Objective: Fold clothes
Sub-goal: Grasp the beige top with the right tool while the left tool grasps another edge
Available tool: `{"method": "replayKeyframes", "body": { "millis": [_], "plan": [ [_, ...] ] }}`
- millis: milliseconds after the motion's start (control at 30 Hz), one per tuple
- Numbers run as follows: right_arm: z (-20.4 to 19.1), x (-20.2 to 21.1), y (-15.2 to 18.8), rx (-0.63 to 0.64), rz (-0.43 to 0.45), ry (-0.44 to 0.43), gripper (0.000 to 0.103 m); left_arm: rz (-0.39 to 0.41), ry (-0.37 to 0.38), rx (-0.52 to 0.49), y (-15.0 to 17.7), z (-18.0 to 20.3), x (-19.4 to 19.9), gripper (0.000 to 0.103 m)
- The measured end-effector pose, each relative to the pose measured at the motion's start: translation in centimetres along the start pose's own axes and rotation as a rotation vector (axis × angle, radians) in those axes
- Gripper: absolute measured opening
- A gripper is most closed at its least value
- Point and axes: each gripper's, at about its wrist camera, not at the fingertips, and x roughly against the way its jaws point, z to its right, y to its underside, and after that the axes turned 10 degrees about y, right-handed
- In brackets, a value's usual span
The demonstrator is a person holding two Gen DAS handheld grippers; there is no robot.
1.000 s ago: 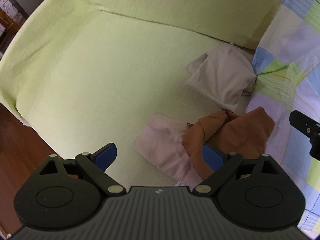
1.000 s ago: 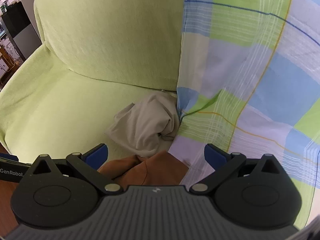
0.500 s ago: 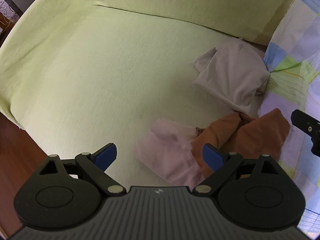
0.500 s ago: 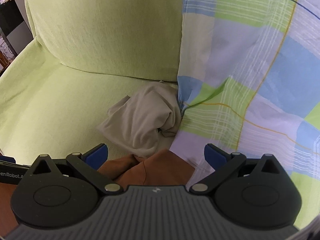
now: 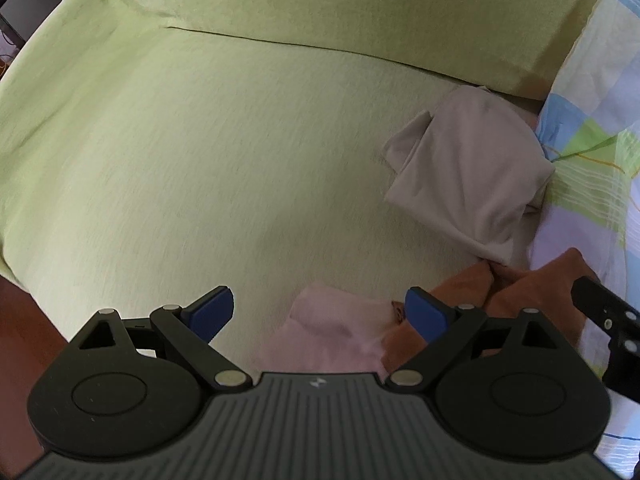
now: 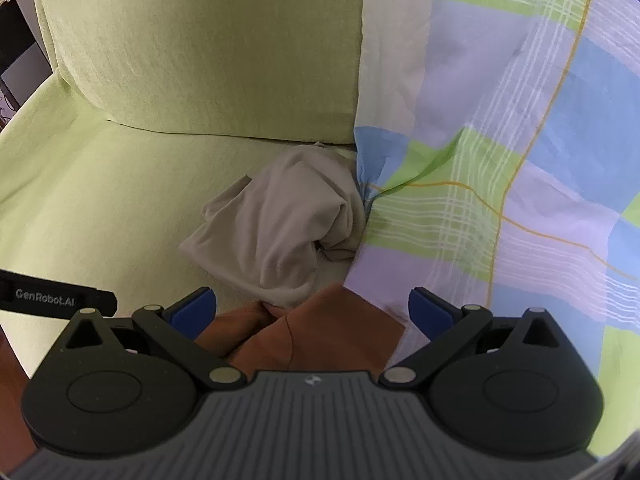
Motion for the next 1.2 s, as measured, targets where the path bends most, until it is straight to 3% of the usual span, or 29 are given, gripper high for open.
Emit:
{"method": "replayKeyframes", "body": {
  "millis": [167,267,367,500,533,600,633,767,900,1067,1133,1200],
  "plan": [
    [-2.2,-1.2,0.3,0.094,0.078,-0.028,0.094,-0.007,-0.026,0.039,-1.0,-2.7,-1.0,0.094],
    [-4.4,-2.8,0.5,0.196,0.096,-0.067,0.076,-0.012,-0.033,0.047,-1.4,-4.0,-2.0,0.094],
    [-7.2,-5.6,0.6,0.321,0.097,-0.124,0.063,-0.025,-0.025,0.045,-1.9,-4.8,-3.5,0.094],
    [-10.2,-9.0,0.9,0.487,0.105,-0.123,0.058,-0.041,0.021,0.050,-2.8,-5.7,-5.7,0.094],
    [-11.0,-9.8,1.1,0.532,0.104,-0.115,0.052,-0.042,0.033,0.052,-2.9,-5.6,-6.1,0.094],
    [-11.7,-11.2,1.2,0.592,0.104,-0.080,0.002,-0.051,0.071,0.061,-3.5,-5.6,-7.1,0.094],
    [-11.8,-11.9,1.1,0.606,0.105,-0.062,0.002,-0.052,0.081,0.064,-3.7,-5.6,-7.4,0.094],
    [-8.1,-10.2,-0.6,0.342,0.143,-0.073,0.002,-0.047,0.154,0.082,-4.8,-4.8,-8.6,0.094],
    [-1.7,-6.5,-0.7,-0.070,0.172,-0.078,0.002,-0.053,0.233,0.116,-5.9,-2.9,-10.3,0.094],
    [0.8,-5.9,0.5,-0.229,0.138,-0.058,0.003,-0.051,0.292,0.124,-7.7,0.2,-13.5,0.094],
    [1.1,-6.2,0.9,-0.235,0.131,-0.051,0.004,-0.041,0.283,0.126,-8.3,1.3,-14.8,0.101],
    [1.4,-6.6,0.9,-0.253,0.130,-0.038,0.017,0.016,0.260,0.089,-8.4,2.8,-15.2,0.101]
  ]
}}
